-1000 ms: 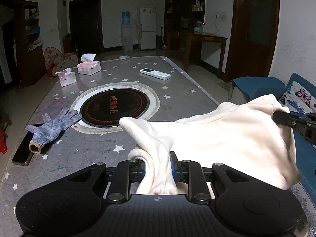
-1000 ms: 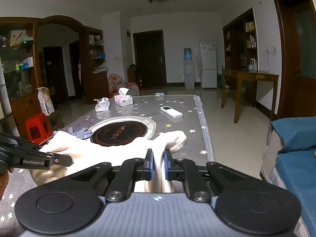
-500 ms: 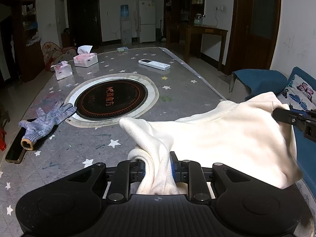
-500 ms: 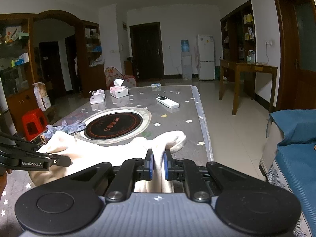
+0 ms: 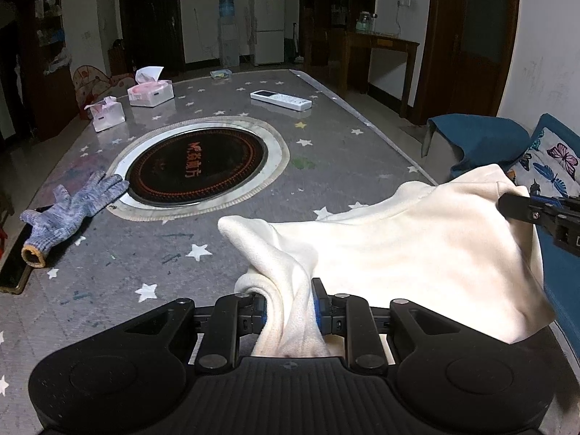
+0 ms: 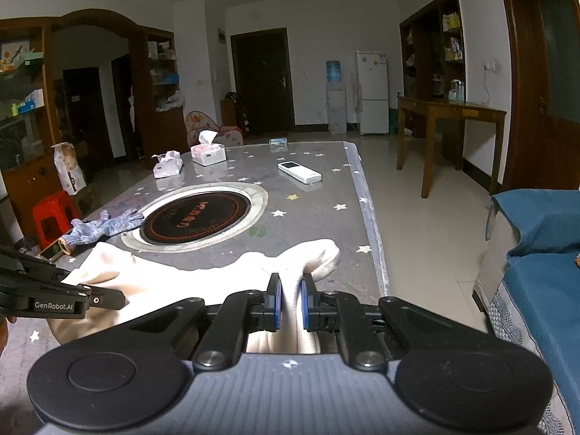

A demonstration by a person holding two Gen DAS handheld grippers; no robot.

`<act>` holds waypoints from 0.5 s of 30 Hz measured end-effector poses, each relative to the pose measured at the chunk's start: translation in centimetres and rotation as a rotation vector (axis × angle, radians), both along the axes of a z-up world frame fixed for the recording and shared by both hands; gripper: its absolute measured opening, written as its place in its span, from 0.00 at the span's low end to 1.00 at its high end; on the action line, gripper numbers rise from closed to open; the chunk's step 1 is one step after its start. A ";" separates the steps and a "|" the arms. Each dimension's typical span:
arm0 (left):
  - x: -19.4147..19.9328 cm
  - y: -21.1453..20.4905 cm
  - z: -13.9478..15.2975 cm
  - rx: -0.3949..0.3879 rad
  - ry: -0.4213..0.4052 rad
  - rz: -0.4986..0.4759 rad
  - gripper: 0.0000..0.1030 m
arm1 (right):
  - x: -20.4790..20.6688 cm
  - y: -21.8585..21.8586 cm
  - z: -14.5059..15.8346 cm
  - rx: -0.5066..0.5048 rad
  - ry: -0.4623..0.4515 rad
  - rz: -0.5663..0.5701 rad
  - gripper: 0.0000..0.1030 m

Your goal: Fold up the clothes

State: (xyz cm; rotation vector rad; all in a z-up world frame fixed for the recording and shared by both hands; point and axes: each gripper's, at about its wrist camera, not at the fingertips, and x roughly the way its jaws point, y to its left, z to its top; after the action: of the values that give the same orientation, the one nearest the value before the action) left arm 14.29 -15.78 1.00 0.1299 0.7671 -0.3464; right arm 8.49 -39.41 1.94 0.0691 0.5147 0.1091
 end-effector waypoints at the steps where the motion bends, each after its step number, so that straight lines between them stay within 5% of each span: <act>1: 0.1 0.0 -0.1 0.000 0.003 0.000 0.22 | 0.1 -0.1 -0.2 0.001 0.005 -0.002 0.09; 15: 0.7 -0.2 -1.7 0.014 0.027 -0.009 0.26 | 1.7 -0.8 -2.2 0.003 0.061 -0.035 0.09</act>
State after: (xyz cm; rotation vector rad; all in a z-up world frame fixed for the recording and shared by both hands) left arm 14.99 -16.03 -0.70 0.1424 0.7958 -0.3519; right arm 10.22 -40.24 -0.27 0.0846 0.5736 0.0738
